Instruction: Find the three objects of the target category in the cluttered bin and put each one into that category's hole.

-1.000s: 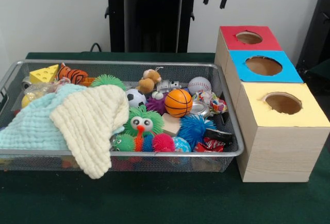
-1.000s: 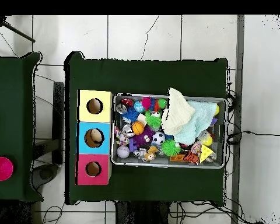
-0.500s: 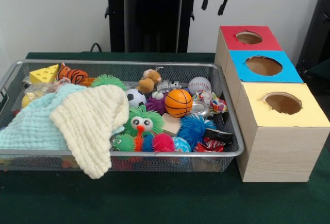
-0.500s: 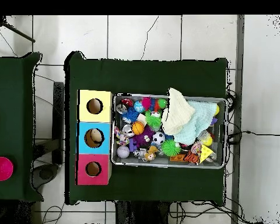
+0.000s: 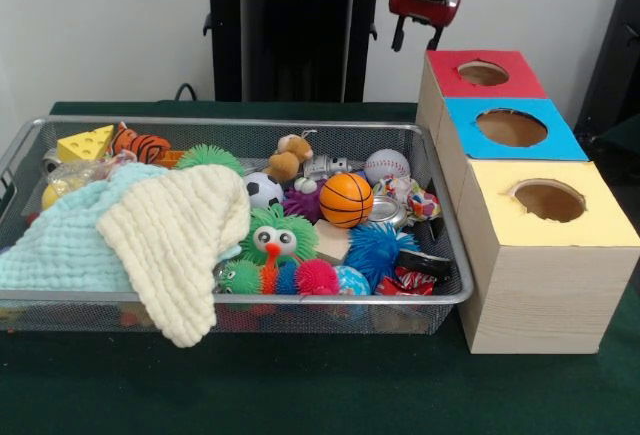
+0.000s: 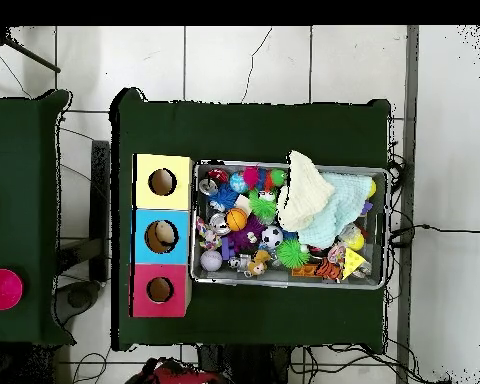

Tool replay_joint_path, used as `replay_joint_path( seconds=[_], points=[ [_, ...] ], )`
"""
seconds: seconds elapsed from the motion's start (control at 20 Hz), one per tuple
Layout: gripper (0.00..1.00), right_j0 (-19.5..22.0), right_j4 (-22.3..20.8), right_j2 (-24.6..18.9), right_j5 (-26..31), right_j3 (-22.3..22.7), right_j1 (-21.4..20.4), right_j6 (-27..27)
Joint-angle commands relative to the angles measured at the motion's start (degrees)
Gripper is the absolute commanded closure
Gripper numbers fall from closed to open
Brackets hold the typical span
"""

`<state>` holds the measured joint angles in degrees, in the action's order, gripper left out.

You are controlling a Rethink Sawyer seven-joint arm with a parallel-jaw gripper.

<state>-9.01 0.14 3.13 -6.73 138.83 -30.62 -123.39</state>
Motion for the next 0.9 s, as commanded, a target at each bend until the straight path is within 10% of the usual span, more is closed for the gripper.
replay_joint_path(
  seconds=[0.05,0.9],
  points=[
    [0.00,0.7,-2.0,-1.5,6.3,-10.0,-1.4,-0.6],
    [0.00,14.7,-18.2,-7.2,14.9,-10.3,-7.2,4.9]
  ],
)
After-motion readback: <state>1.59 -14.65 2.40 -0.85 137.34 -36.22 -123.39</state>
